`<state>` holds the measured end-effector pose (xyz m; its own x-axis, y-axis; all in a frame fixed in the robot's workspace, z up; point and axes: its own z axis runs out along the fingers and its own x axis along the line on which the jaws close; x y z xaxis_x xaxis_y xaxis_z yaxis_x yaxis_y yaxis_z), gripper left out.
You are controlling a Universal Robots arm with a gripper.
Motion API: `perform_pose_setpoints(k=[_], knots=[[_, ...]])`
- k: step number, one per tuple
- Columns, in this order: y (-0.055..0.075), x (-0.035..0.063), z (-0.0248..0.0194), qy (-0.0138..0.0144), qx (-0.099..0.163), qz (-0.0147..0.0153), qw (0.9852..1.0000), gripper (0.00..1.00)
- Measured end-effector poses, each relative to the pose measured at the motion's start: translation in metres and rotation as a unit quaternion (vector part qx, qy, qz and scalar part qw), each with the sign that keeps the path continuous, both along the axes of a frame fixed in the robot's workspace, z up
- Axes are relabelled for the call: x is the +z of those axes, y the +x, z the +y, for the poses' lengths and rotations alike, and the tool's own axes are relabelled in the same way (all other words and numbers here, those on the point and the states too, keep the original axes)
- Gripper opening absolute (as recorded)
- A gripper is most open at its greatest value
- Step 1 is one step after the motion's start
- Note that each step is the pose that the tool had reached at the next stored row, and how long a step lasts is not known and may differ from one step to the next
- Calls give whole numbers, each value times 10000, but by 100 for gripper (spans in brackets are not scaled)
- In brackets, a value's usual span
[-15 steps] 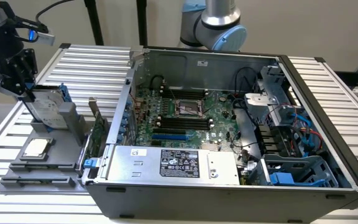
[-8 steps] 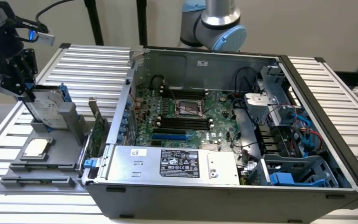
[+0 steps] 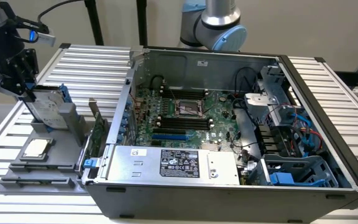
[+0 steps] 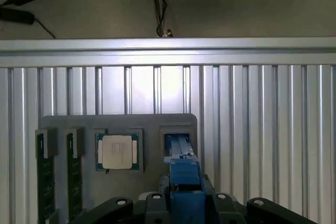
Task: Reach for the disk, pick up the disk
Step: 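Pick up the disk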
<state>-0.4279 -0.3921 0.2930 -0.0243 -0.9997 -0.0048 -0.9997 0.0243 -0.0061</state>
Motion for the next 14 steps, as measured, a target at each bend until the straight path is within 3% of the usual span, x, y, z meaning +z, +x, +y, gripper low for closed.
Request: perform_pose_setpoints(k=[5,14], knots=[[3,64,0,2,-1,0,10000,33],[17,465,0,2,-1,-1,10000,33]])
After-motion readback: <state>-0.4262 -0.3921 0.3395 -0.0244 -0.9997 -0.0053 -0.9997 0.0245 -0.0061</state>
